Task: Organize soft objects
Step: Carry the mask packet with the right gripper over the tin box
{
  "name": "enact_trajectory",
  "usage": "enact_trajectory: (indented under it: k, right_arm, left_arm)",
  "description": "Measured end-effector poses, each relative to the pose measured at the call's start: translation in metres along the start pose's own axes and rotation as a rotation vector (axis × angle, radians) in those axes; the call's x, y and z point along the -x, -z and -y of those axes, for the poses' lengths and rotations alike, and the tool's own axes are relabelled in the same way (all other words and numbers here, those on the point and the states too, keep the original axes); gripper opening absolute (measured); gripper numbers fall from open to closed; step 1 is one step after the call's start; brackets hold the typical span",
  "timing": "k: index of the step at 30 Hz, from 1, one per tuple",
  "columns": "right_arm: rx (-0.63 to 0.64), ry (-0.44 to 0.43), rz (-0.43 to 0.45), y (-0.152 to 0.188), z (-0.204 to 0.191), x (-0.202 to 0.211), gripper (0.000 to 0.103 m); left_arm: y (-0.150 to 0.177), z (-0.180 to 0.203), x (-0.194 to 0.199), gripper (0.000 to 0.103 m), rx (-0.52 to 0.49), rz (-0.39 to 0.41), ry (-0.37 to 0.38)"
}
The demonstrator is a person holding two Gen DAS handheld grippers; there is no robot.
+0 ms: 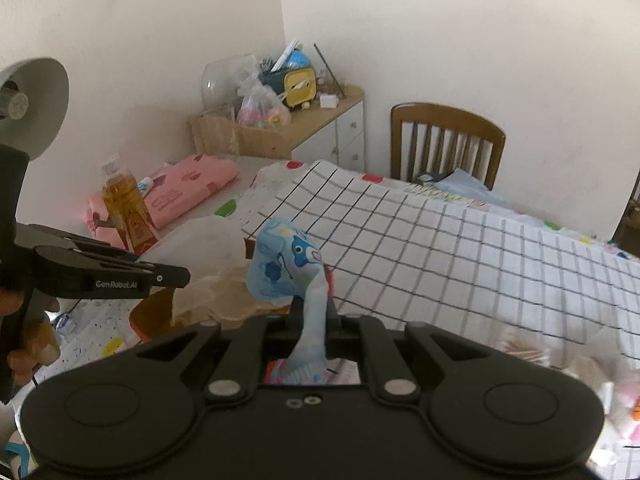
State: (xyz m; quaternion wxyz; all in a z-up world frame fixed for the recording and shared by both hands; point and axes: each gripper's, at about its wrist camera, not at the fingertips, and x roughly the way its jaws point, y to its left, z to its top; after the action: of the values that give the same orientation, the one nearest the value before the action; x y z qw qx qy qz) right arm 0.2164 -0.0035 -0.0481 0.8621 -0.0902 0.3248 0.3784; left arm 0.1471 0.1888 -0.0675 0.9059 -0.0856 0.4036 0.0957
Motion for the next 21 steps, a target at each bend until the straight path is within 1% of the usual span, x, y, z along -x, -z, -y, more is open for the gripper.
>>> enact_trajectory:
  k: [2, 6, 16, 21]
  right_arm:
    - [-0.003, -0.009, -0.011, -0.002, -0.007, -0.012, 0.006]
    - [-0.005, 0.007, -0.037, -0.007, -0.02, -0.037, 0.006]
    - [-0.03, 0.051, -0.096, -0.016, -0.04, -0.088, 0.007]
    - [-0.003, 0.063, -0.126, -0.015, -0.047, -0.106, 0.007]
  left_arm:
    - [0.0, -0.006, -0.007, 0.019, -0.005, -0.013, -0.001]
    - [-0.001, -0.016, -0.026, 0.019, -0.002, -0.045, 0.012]
    - [-0.001, -0.026, -0.058, 0.019, -0.034, -0.08, 0.034]
    - [0.0, -0.029, -0.07, 0.019, -0.046, -0.107, 0.053]
